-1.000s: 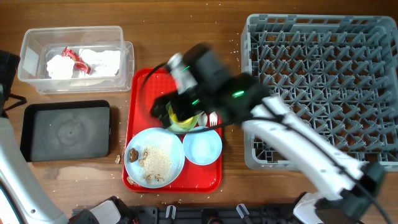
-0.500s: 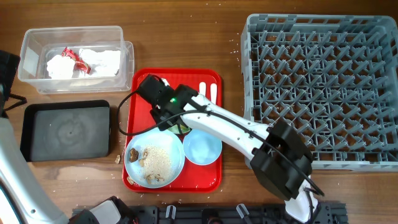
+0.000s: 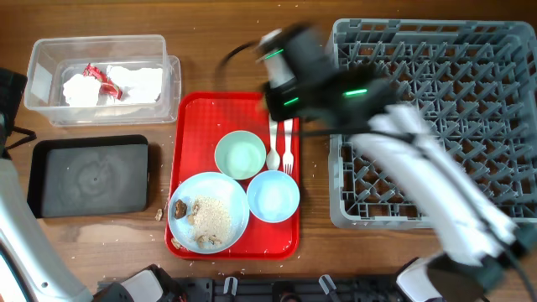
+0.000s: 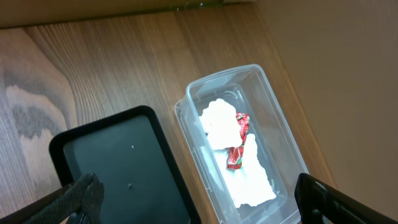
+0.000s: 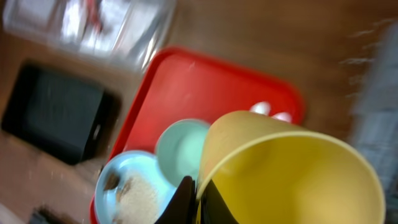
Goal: Sort waste into correct bins and load items into the dishwasher rack
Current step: 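Place the yellow cup upside down in the grey dish rack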
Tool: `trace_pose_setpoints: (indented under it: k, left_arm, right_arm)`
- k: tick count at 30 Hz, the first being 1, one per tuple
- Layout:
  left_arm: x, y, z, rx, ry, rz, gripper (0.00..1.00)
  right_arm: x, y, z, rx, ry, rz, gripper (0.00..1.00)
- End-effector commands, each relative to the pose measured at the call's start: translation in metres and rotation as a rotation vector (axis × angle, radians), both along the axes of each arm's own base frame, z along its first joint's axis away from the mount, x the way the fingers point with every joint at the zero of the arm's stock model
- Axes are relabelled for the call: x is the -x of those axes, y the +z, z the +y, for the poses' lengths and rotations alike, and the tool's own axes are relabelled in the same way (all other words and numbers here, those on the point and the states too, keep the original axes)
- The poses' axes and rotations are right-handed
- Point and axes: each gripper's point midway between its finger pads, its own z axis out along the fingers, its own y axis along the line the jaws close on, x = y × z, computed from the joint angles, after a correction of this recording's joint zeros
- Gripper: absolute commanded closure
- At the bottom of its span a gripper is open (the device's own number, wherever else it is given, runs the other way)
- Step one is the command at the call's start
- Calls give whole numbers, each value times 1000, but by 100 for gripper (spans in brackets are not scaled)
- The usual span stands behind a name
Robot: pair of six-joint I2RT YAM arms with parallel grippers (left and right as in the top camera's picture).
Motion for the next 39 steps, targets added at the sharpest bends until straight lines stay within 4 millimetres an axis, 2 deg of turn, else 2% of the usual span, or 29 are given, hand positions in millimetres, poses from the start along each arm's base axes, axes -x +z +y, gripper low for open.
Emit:
trace_pose_setpoints:
  k: [1, 3, 5, 6, 8, 10, 13, 15, 16, 18, 21, 25, 29, 30, 32, 34, 35, 37, 39]
  left_arm:
    - [0, -1, 2, 5, 12, -2, 0]
    - [0, -1, 2, 5, 12, -2, 0]
    - [0, -1, 2, 5, 12, -2, 0]
    - [0, -1, 2, 5, 12, -2, 0]
    - [0, -1, 2, 5, 12, -2, 0]
    - [0, -1, 2, 5, 12, -2, 0]
    - [0, -1, 2, 5, 12, -2, 0]
    - [0, -1, 2, 5, 12, -2, 0]
    - [0, -1, 2, 5, 12, -2, 0]
    - [0, -1, 2, 5, 12, -2, 0]
    - [0, -1, 2, 5, 12, -2, 0]
    - [0, -1, 2, 5, 12, -2, 0]
    - [0, -1, 2, 5, 12, -2, 0]
    - [0, -1, 2, 5, 12, -2, 0]
    - [0, -1, 2, 5, 12, -2, 0]
    - [0, -1, 2, 5, 12, -2, 0]
    - [0, -1, 2, 5, 12, -2, 0]
    - [0, -1, 2, 5, 12, -2, 0]
    - [0, -1, 2, 5, 12, -2, 0]
  right_arm:
    - [-12, 31, -83, -176, 11, 22, 96]
    - [-15, 29, -136, -337, 47, 56, 96]
    - [-25, 2, -195, -493, 3, 104, 96]
    - [-32, -10, -210, -580, 1, 110, 96]
    - [-44, -34, -216, -695, -10, 167, 96]
    - [-66, -78, -223, -740, -37, 249, 96]
    - [-89, -110, -228, -897, -45, 273, 96]
    - [-94, -136, -231, -930, -71, 324, 96]
    - [-94, -141, -234, -928, -91, 345, 96]
    - [-90, -162, -249, -831, -180, 424, 96]
    - [-88, -164, -267, -832, -225, 420, 96]
    - [-87, -164, -270, -832, -233, 419, 96]
    - [-74, -185, -282, -704, -325, 535, 96]
    - [-71, -184, -287, -676, -343, 547, 96]
    - [-60, -186, -322, -448, -525, 610, 94]
    - [-45, -175, -360, -208, -747, 619, 89]
    - [-39, -168, -371, -146, -813, 607, 86]
    - [-29, -150, -383, -75, -897, 575, 82]
    - [-23, -122, -379, -65, -907, 513, 82]
